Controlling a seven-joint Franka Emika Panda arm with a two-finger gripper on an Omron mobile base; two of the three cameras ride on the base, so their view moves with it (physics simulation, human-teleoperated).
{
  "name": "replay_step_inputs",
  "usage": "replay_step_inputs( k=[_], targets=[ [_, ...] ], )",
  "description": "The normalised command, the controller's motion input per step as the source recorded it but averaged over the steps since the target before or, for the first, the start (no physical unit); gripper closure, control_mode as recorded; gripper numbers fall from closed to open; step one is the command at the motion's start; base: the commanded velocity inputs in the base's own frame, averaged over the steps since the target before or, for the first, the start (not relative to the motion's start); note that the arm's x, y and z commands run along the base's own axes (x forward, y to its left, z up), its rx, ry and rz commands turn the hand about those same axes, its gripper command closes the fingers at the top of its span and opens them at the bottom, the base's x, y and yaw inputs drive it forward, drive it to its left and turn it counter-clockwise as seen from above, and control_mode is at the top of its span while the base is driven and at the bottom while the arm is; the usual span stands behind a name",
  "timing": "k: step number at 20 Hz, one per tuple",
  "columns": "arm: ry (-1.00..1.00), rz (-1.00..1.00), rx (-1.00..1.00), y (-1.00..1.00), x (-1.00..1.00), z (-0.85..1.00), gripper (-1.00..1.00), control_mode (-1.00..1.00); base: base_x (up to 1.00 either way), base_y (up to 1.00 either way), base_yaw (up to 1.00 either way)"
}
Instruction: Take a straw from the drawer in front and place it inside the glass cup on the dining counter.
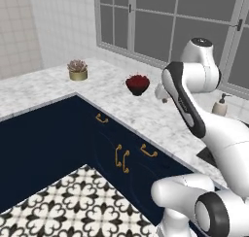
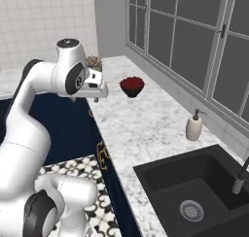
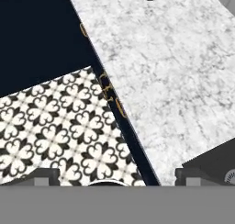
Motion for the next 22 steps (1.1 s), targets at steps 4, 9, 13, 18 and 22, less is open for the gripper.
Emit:
replay_step_inputs(
  k=[4,9,13,18,22],
  targets=[
    [-0.09,0.05,-0.25,0.57,-0.06,-0.17,-1.0,-1.0,0.0,0.0,0.0],
    [-0.14,0.0,-0.47,0.99,-0.02,-0.52,-1.0,-1.0,0.0,0.0,0.0],
    [-0.11,-0.01,-0.47,0.86,0.0,-0.78,-1.0,-1.0,0.0,0.0,0.0],
    [-0.14,-0.05,-0.4,0.51,0.0,-0.96,-1.0,-1.0,0.0,0.0,0.0],
    [-0.12,-0.1,-0.35,0.2,0.0,-1.0,-1.0,-1.0,0.0,0.0,0.0]
  ],
)
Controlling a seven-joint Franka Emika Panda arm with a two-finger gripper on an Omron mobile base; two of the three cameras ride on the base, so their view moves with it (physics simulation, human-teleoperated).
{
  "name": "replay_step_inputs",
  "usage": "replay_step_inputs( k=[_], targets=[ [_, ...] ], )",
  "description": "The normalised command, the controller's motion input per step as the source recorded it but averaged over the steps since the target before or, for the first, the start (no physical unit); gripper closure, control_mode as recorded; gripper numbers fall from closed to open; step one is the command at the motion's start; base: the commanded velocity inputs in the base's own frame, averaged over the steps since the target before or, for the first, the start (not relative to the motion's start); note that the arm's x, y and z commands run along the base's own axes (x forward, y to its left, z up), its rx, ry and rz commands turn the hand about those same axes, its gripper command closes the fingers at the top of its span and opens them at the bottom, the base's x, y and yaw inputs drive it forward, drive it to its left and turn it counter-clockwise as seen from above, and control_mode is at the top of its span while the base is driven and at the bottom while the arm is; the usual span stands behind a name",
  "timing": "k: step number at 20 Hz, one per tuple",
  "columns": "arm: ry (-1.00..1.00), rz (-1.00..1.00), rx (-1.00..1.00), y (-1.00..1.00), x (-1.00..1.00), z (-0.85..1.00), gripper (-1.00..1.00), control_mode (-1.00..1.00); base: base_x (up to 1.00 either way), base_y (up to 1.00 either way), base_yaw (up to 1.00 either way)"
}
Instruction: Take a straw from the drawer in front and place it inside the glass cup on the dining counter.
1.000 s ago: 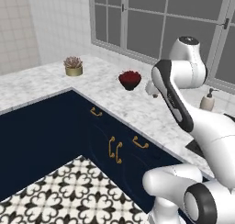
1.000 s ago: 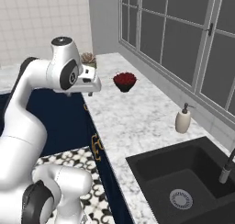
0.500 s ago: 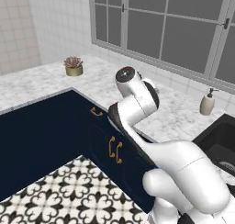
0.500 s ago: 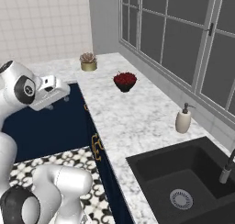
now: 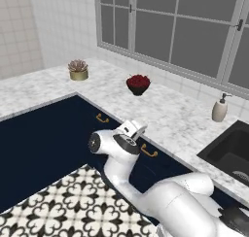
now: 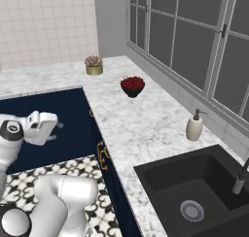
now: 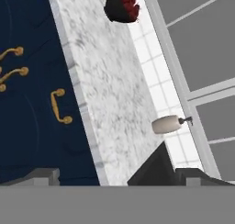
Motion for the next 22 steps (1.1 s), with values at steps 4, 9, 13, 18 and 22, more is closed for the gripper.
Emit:
replay_step_inputs(
  k=[4,9,13,18,22],
  targets=[
    [-0.08,-0.11,-0.31,0.01,0.0,-0.95,-1.0,-1.0,0.0,0.0,0.0],
    [-0.01,-0.14,-0.22,0.0,0.07,-0.73,-1.0,-1.0,0.0,0.0,0.0],
    [0.0,-0.17,-0.14,-0.1,0.3,-0.56,-1.0,-1.0,0.0,0.0,0.0],
    [0.0,-0.2,-0.07,-0.12,0.49,-0.45,-1.0,-1.0,0.0,0.0,0.0],
    [0.0,-0.19,-0.04,-0.1,0.53,-0.34,-1.0,-1.0,0.0,0.0,0.0]
  ],
)
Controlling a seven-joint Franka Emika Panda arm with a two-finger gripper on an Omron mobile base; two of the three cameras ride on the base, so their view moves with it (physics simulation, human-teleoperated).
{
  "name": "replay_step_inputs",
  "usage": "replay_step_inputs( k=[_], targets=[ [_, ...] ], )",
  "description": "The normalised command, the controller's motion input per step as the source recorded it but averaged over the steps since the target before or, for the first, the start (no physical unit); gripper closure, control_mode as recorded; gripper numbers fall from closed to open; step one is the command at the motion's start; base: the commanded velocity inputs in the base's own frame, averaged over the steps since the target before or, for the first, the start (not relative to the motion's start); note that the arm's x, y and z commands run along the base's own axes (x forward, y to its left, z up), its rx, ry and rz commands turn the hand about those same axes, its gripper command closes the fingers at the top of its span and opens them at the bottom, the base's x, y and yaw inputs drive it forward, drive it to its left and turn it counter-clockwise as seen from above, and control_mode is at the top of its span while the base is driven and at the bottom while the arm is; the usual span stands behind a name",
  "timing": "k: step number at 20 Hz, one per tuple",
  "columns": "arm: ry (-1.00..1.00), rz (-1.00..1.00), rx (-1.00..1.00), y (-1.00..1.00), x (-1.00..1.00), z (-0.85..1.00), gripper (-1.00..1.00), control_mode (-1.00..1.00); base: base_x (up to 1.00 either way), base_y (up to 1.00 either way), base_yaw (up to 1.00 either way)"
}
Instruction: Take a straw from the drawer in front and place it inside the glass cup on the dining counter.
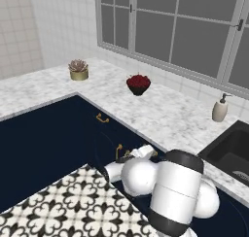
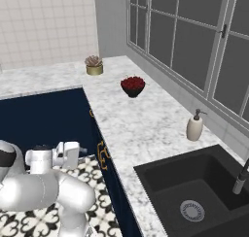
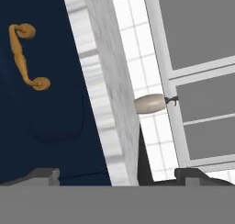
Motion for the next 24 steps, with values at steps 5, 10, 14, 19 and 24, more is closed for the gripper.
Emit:
replay_step_inputs(
  k=[5,10,14,19,24],
  targets=[
    [-0.02,-0.13,-0.07,0.0,0.43,-0.33,-1.0,-1.0,0.0,0.0,0.0],
    [-0.09,-0.1,-0.12,0.0,0.29,-0.34,-1.0,-1.0,0.0,0.0,0.0],
    [-0.1,-0.06,-0.11,0.0,0.28,-0.32,-1.0,-1.0,0.0,0.0,0.0],
    [-0.07,-0.02,-0.05,0.0,0.38,-0.14,-1.0,-1.0,0.0,0.0,0.0],
    [0.0,0.0,0.0,0.0,0.43,-0.05,-1.0,-1.0,0.0,0.0,0.0]
  ],
)
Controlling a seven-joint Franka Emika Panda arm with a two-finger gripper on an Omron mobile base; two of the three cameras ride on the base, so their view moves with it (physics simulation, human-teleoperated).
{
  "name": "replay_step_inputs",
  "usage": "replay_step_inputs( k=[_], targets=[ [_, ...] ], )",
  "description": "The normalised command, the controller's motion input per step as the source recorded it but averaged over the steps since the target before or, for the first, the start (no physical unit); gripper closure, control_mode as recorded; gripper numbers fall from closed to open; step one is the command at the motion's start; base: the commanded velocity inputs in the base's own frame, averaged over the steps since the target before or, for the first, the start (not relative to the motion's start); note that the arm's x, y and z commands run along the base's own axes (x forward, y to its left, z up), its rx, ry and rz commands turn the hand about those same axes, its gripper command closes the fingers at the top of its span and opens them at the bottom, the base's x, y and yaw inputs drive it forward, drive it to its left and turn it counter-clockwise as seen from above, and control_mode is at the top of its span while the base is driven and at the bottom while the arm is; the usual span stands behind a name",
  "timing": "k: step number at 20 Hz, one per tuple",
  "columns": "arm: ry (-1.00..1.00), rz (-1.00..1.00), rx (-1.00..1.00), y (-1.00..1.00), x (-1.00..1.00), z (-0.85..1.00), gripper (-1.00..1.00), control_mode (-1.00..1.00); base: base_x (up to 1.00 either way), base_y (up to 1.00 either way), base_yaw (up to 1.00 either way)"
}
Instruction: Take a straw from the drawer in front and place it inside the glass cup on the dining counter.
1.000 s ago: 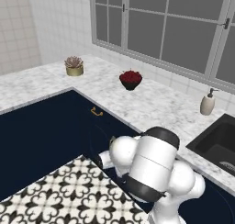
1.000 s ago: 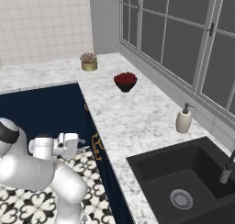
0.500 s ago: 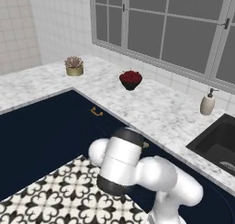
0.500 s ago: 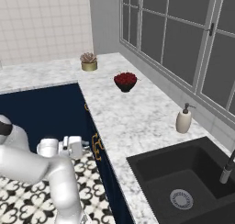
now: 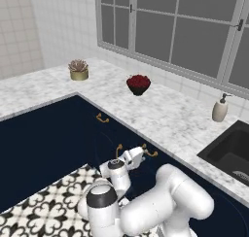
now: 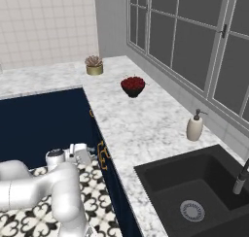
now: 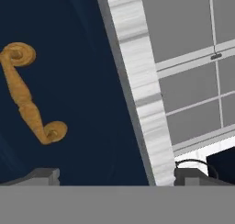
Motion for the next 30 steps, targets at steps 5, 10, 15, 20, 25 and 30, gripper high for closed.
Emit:
replay_step_inputs(
  k=[5,10,15,20,25,30],
  targets=[
    [0.02,0.0,0.0,-0.12,0.35,-0.11,-1.0,-1.0,0.0,0.0,0.0],
    [0.03,0.01,0.0,-0.19,0.29,-0.17,-1.0,-1.0,0.0,0.0,0.0],
    [0.04,0.02,0.0,-0.16,0.17,-0.3,-1.0,-1.0,0.0,0.0,0.0],
    [0.04,0.02,0.0,-0.15,0.18,-0.32,-1.0,-1.0,0.0,0.0,0.0],
    [0.0,0.02,0.0,-0.14,0.22,-0.19,-1.0,-1.0,0.0,0.0,0.0],
    [0.0,0.07,0.0,-0.04,0.33,-0.21,-1.0,-1.0,0.0,0.0,0.0]
  ],
)
